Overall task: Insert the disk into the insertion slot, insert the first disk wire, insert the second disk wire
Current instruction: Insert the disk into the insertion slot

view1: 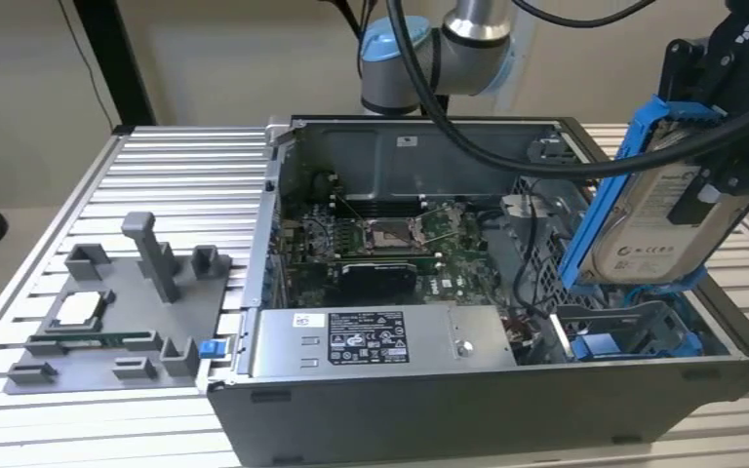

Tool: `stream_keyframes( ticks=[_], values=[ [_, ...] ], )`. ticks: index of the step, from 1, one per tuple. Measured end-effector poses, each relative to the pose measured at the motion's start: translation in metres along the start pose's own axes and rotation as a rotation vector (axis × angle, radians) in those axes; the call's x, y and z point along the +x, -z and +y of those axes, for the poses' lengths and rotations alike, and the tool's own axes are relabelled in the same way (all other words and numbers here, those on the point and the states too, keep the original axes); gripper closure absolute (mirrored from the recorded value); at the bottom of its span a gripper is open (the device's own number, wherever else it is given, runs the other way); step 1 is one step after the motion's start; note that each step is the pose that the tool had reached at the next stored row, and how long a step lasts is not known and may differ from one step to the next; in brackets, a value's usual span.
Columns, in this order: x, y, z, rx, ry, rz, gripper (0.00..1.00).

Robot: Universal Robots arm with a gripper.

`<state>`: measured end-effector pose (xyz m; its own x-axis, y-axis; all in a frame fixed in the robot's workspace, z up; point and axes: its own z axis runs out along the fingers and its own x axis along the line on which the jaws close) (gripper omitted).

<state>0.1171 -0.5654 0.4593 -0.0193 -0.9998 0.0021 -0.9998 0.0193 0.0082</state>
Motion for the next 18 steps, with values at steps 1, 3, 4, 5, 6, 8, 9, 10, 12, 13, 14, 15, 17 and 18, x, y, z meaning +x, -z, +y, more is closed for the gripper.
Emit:
stream_keyframes(
  ticks=[1, 3, 4, 5, 6, 8, 9, 10, 12, 13, 14, 15, 17, 18],
  values=[
    [0.0008, -0.0013, -0.0001, 0.0000, 0.000, -0.0004, 1.00],
    [0.0024, -0.0036, -0.0004, 0.0000, 0.000, -0.0010, 1.00],
    [0.0031, -0.0048, -0.0005, -0.0001, 0.000, -0.0012, 1.00],
    [0.0036, -0.0060, -0.0005, 0.0000, 0.000, -0.0014, 1.00],
    [0.0037, -0.0070, -0.0006, -0.0001, 0.000, -0.0013, 1.00],
    [0.0037, -0.0078, -0.0007, -0.0001, 0.000, -0.0011, 1.00],
    [0.0037, -0.0078, -0.0007, -0.0001, 0.000, -0.0010, 1.00],
    [0.0038, -0.0080, -0.0008, -0.0001, 0.000, -0.0013, 1.00],
    [0.0038, -0.0081, -0.0008, -0.0001, 0.000, -0.0013, 1.00],
    [0.0038, -0.0081, -0.0008, -0.0001, 0.000, -0.0012, 1.00],
    [0.0037, -0.0084, -0.0008, 0.0000, 0.000, -0.0014, 1.00],
    [0.0037, -0.0088, -0.0008, -0.0001, 0.000, -0.0016, 1.00],
    [0.0038, -0.0093, -0.0008, -0.0001, 0.000, -0.0013, 1.00],
    [0.0038, -0.0094, -0.0008, 0.0000, 0.000, -0.0013, 1.00]
  ],
)
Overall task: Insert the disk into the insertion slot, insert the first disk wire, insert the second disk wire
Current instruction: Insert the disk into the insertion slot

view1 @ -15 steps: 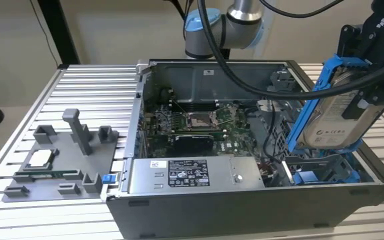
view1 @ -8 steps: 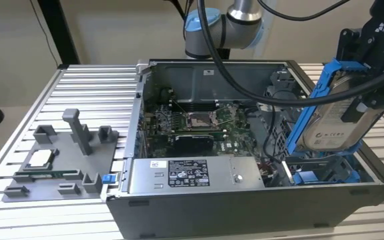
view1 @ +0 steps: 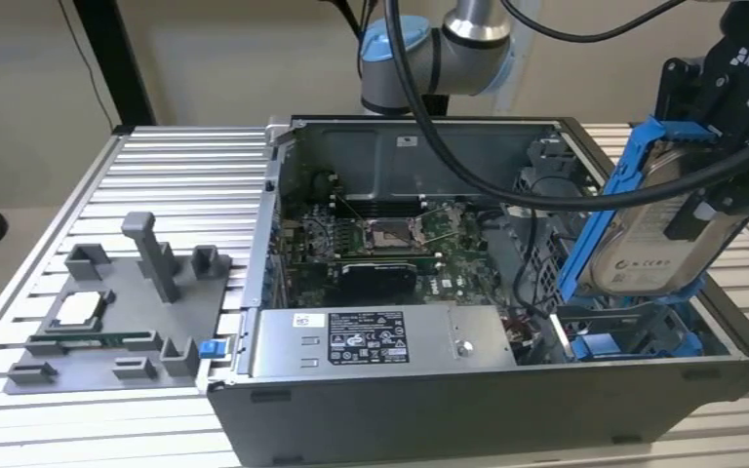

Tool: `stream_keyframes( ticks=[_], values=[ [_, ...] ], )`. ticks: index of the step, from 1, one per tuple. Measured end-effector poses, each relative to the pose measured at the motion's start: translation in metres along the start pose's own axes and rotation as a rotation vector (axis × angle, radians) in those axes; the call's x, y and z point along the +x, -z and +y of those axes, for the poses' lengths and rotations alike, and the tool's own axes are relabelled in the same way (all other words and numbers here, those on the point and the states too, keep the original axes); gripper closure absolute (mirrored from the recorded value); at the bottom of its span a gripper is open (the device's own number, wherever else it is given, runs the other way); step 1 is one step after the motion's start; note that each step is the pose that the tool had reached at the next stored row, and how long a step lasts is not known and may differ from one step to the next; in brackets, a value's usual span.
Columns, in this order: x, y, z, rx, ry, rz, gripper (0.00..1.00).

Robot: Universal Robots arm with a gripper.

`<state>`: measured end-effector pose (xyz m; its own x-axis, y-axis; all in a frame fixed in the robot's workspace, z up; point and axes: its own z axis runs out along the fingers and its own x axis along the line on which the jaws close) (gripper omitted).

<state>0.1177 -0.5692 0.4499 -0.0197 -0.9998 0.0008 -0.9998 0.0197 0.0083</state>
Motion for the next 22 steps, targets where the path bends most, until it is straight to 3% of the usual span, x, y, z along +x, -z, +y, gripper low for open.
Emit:
stream_keyframes(
  ticks=[8, 19, 22],
  values=[
    [0.0000, -0.0014, 0.0000, 0.0000, 0.000, -0.0001, 1.00],
    [0.0024, -0.0105, -0.0012, 0.0000, 0.000, -0.0007, 1.00],
    [0.0057, -0.0140, -0.0020, -0.0001, 0.000, -0.0075, 1.00]
  ],
)
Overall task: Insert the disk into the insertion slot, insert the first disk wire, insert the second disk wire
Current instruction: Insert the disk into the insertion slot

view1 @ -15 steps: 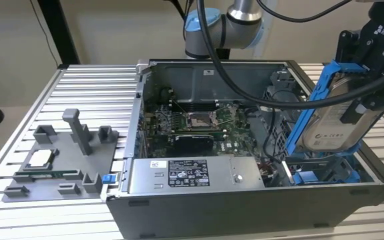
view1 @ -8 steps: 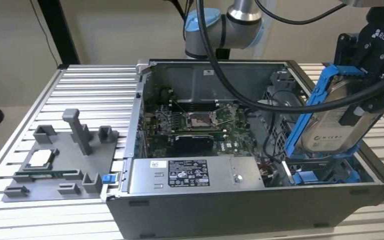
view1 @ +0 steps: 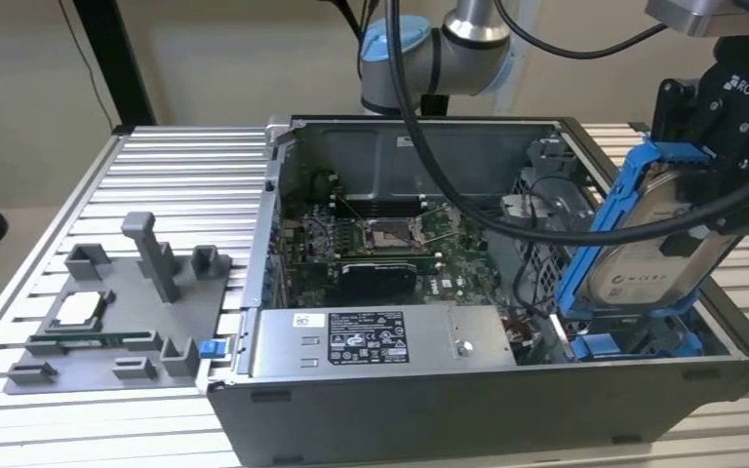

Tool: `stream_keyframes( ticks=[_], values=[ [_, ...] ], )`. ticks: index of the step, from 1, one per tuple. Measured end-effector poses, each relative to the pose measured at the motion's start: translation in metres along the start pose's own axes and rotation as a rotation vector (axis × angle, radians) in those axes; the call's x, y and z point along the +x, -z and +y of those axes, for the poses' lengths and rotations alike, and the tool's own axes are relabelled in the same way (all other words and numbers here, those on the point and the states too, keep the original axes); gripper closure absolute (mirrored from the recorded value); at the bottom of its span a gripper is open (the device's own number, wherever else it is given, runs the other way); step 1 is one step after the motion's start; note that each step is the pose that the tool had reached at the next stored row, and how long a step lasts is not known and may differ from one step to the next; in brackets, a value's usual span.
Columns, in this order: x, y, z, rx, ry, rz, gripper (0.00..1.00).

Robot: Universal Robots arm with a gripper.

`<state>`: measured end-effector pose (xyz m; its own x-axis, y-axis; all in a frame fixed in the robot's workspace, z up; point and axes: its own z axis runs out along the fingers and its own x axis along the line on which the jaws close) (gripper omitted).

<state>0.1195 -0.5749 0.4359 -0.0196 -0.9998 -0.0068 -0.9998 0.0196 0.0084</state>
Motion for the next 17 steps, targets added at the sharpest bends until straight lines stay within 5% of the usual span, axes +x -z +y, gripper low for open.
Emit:
stream_keyframes(
  ticks=[10, 17],
  values=[
    [0.0058, -0.0095, -0.0082, -0.0009, 0.000, -0.0396, 1.00],
    [0.0059, -0.0183, -0.0138, 0.0000, 0.001, -0.0439, 1.00]
  ],
)
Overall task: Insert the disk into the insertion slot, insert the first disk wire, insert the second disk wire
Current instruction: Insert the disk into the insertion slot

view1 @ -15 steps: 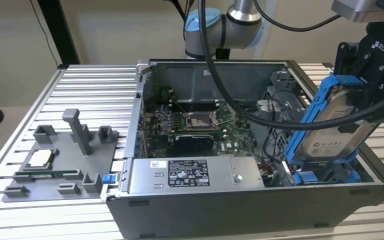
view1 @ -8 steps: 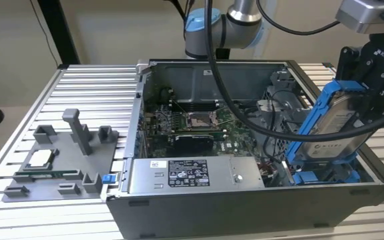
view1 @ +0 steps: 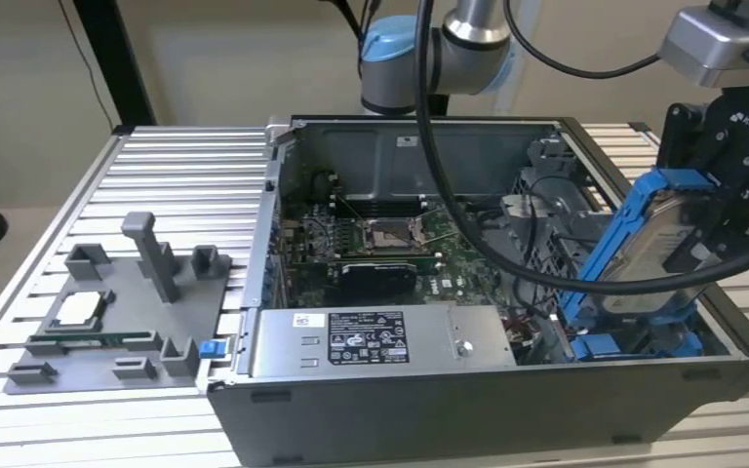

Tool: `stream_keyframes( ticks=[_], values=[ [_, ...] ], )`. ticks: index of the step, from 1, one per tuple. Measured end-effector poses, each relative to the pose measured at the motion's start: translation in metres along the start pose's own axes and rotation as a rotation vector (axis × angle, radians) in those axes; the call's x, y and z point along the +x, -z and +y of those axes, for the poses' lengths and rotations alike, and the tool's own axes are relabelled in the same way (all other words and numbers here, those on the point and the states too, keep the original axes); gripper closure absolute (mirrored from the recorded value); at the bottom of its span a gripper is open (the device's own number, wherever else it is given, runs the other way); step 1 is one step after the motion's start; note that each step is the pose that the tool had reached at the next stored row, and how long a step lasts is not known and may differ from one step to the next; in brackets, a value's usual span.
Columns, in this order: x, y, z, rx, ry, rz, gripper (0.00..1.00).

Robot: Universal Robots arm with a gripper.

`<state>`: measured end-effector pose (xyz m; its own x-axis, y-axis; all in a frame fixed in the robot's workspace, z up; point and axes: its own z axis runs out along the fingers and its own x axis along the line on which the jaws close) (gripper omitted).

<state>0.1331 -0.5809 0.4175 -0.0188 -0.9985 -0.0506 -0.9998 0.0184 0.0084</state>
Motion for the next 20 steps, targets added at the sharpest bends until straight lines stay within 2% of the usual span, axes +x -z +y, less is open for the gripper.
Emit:
stream_keyframes(
  ticks=[14, 20],
  values=[
    [0.0008, -0.0164, -0.0027, 0.0023, 0.001, -0.0001, 1.00],
    [0.0013, -0.0267, -0.0028, 0.0023, 0.001, -0.0001, 1.00]
  ],
)
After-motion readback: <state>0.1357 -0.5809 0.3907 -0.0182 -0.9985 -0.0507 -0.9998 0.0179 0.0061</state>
